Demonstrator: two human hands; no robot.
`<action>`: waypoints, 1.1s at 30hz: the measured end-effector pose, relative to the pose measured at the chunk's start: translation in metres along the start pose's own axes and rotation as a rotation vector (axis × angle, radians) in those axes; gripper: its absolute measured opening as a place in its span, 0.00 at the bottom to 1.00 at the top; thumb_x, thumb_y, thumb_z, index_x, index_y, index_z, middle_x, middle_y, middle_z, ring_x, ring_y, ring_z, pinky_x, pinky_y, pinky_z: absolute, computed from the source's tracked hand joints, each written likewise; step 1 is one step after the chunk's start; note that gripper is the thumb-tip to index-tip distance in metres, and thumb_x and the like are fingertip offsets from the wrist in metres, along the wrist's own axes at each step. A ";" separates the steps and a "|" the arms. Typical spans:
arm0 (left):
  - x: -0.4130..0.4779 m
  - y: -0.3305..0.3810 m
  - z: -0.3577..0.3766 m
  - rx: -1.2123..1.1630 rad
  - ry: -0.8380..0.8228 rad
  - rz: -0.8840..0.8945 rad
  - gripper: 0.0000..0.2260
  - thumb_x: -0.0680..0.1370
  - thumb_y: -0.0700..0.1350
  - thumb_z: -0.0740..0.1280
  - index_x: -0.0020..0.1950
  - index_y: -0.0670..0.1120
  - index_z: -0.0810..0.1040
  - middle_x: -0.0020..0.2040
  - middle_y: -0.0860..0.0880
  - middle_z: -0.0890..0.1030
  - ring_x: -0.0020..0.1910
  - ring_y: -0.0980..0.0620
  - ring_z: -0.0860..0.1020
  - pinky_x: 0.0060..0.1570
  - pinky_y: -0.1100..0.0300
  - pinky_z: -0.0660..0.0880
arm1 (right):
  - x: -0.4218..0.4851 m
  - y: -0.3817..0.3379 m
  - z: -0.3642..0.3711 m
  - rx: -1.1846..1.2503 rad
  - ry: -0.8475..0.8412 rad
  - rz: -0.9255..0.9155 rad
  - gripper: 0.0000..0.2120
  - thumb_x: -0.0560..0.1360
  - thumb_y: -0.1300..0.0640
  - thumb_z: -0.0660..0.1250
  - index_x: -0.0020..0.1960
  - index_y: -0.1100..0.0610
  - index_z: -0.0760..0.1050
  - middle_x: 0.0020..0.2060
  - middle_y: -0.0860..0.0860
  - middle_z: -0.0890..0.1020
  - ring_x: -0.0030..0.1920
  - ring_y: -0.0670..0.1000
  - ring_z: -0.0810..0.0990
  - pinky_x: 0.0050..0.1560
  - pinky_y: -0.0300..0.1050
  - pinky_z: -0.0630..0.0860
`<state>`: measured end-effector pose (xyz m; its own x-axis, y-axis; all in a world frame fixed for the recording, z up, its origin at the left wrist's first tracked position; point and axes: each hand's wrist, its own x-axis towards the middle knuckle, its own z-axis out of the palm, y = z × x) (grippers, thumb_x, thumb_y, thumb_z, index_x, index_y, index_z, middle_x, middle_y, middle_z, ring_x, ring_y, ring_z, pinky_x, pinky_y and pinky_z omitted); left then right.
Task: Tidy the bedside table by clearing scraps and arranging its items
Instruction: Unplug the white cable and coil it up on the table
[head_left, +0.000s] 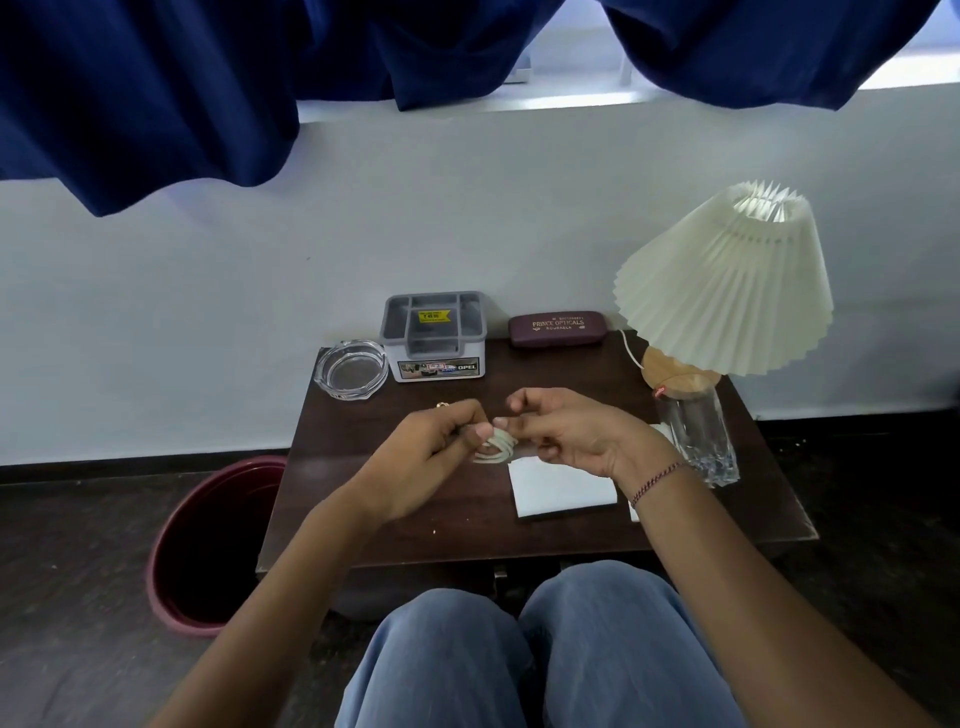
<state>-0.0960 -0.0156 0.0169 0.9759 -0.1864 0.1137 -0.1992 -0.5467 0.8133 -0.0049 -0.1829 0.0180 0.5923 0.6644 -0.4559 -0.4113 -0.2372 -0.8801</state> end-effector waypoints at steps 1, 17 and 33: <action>-0.001 -0.002 0.001 0.067 -0.017 0.005 0.12 0.78 0.50 0.57 0.38 0.46 0.71 0.33 0.46 0.74 0.35 0.49 0.71 0.40 0.53 0.70 | 0.001 0.000 0.002 -0.062 0.055 -0.034 0.13 0.72 0.62 0.70 0.37 0.52 0.67 0.36 0.52 0.75 0.38 0.49 0.73 0.38 0.37 0.69; 0.007 -0.005 0.010 -0.555 0.281 -0.334 0.17 0.79 0.43 0.60 0.29 0.47 0.72 0.28 0.53 0.69 0.27 0.57 0.67 0.28 0.67 0.65 | -0.003 -0.013 0.020 0.084 0.335 -0.216 0.06 0.73 0.65 0.68 0.43 0.54 0.77 0.32 0.49 0.82 0.29 0.41 0.80 0.33 0.35 0.79; 0.006 0.005 0.008 -0.799 0.116 -0.399 0.07 0.73 0.44 0.67 0.37 0.42 0.75 0.28 0.49 0.79 0.24 0.57 0.77 0.25 0.67 0.74 | -0.008 0.008 0.006 0.325 -0.222 0.033 0.10 0.65 0.61 0.70 0.47 0.56 0.83 0.33 0.48 0.83 0.32 0.42 0.80 0.34 0.29 0.77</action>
<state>-0.0914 -0.0266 0.0171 0.9706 0.0030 -0.2408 0.2361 0.1851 0.9539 -0.0170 -0.1857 0.0151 0.4254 0.8058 -0.4121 -0.6463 -0.0482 -0.7615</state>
